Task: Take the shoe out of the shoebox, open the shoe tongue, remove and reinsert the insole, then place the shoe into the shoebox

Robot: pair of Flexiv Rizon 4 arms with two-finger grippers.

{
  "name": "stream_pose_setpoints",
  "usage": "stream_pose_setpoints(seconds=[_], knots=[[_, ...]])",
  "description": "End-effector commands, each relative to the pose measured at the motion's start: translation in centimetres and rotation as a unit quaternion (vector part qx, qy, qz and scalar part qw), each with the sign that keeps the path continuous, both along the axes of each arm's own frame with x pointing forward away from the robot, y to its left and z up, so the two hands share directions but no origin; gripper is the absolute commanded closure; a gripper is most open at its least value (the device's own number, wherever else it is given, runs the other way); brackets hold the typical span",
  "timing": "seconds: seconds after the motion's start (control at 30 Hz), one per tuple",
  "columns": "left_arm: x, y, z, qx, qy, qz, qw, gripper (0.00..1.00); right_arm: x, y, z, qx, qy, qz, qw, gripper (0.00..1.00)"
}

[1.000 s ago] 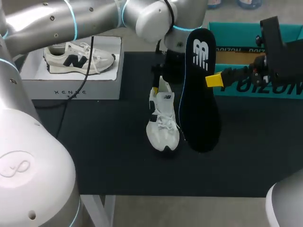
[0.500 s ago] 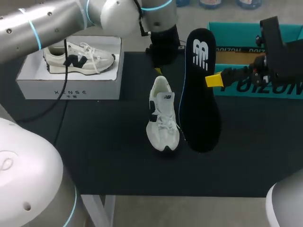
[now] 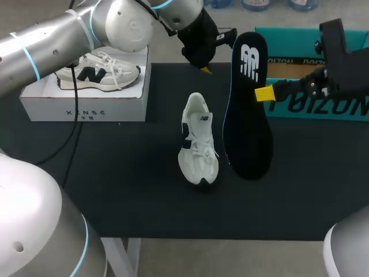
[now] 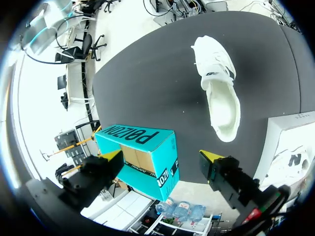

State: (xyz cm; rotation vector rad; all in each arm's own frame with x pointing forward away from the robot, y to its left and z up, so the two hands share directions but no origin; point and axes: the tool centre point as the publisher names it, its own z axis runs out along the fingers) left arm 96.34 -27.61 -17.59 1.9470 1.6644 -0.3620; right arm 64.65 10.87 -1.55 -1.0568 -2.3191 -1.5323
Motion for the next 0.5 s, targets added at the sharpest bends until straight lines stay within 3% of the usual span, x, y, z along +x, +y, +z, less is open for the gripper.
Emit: stream_pose_setpoints(seconds=[0.03, 0.23, 0.33, 0.5], knots=[[0.6, -0.6, 0.5, -0.049, 0.004, -0.025, 0.998, 0.00, 5.8, -1.2, 0.6, 0.016, 0.055, -0.004, 0.998, 1.00], [0.4, -2.6, 1.9, -0.070, 0.008, -0.021, 0.997, 0.00, 11.0, -3.2, 1.9, 0.026, 0.069, 0.003, 0.997, 1.00], [0.4, -2.9, 2.0, -0.063, 0.013, 0.004, 0.998, 0.00, 13.4, -4.6, 2.2, 0.024, 0.071, -0.041, 0.996, 1.00], [0.4, -2.9, 2.0, -0.063, 0.013, 0.004, 0.998, 0.00, 13.4, -4.6, 2.2, 0.024, 0.071, -0.041, 0.996, 1.00]])
